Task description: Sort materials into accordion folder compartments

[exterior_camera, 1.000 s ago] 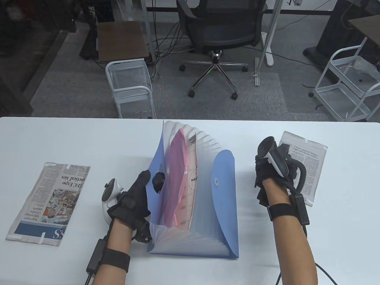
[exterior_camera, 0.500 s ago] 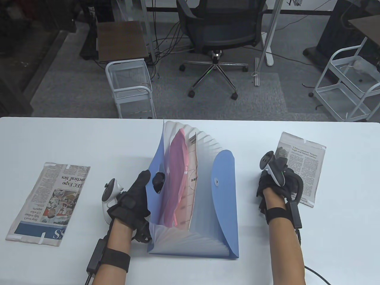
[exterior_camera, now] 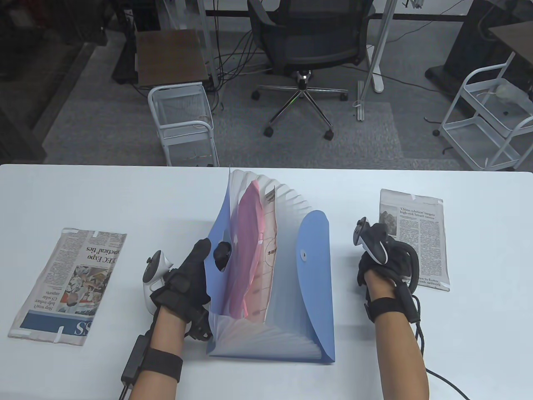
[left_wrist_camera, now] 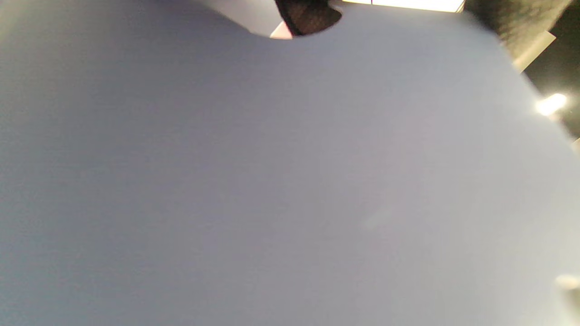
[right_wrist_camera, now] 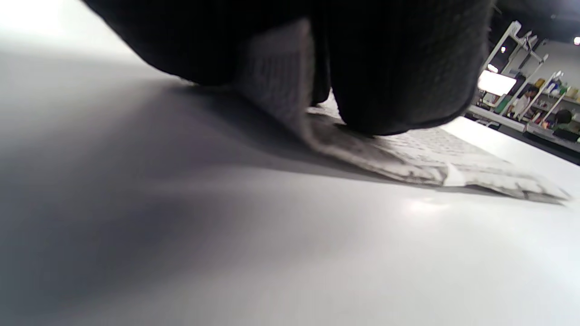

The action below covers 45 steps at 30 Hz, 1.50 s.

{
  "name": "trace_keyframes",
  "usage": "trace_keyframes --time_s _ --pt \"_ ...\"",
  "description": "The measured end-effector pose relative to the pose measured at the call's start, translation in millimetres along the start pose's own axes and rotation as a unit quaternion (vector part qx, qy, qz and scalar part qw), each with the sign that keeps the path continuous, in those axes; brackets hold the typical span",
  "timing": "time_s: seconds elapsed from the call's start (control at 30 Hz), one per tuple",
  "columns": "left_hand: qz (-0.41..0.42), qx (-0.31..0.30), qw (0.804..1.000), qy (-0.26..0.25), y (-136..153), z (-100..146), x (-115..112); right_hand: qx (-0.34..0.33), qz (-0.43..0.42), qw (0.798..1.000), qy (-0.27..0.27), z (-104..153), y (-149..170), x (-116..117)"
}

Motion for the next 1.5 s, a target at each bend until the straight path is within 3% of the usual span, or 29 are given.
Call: trace_keyframes --time_s 0.17,0.4,0.53,0.67,0.7,0.93,1.03,1.27,1.4,1.5 --pt "0.006 -0.002 1.000 0.000 0 0 1 -0.026 -0.067 0.997 -0.005 7 13 -15" --pt "0.019 -0.008 1.000 0.005 0 1 1 -0.094 -0.246 0.965 0.015 33 38 -74" --pt "0.024 -0.011 1.000 0.005 0 1 2 -0.133 -0.355 0.925 0.011 49 52 -107" --pt "0.035 -0.018 0.999 0.005 0 3 5 -0.187 -0.474 0.860 -0.016 74 69 -141" --pt "0.037 -0.019 0.999 0.005 0 4 5 -0.195 -0.486 0.852 -0.020 77 70 -145" --pt "0.041 -0.021 0.999 0.005 -1 5 6 -0.304 -0.620 0.720 -0.064 131 96 -201" --pt "0.040 -0.021 0.999 0.005 -1 5 7 -0.336 -0.645 0.681 -0.086 149 101 -215" --pt "0.037 -0.019 0.999 0.006 0 4 7 -0.380 -0.668 0.625 -0.138 176 98 -219" --pt "0.036 -0.019 0.999 0.006 1 4 7 -0.393 -0.665 0.614 -0.163 184 91 -214" --pt "0.035 -0.019 0.999 0.006 1 4 7 -0.402 -0.653 0.619 -0.168 189 86 -213"
Point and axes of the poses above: the tracker on the back of each hand, its own y axis roughly to the little-finger side, its own z axis roughly from the fingertips to the wrist, x = y × z, the point moved 4 cm from there along -z, roughly from the wrist to the fingertips, and after that the axes turned 4 degrees about -z, right-handed, at the moved point
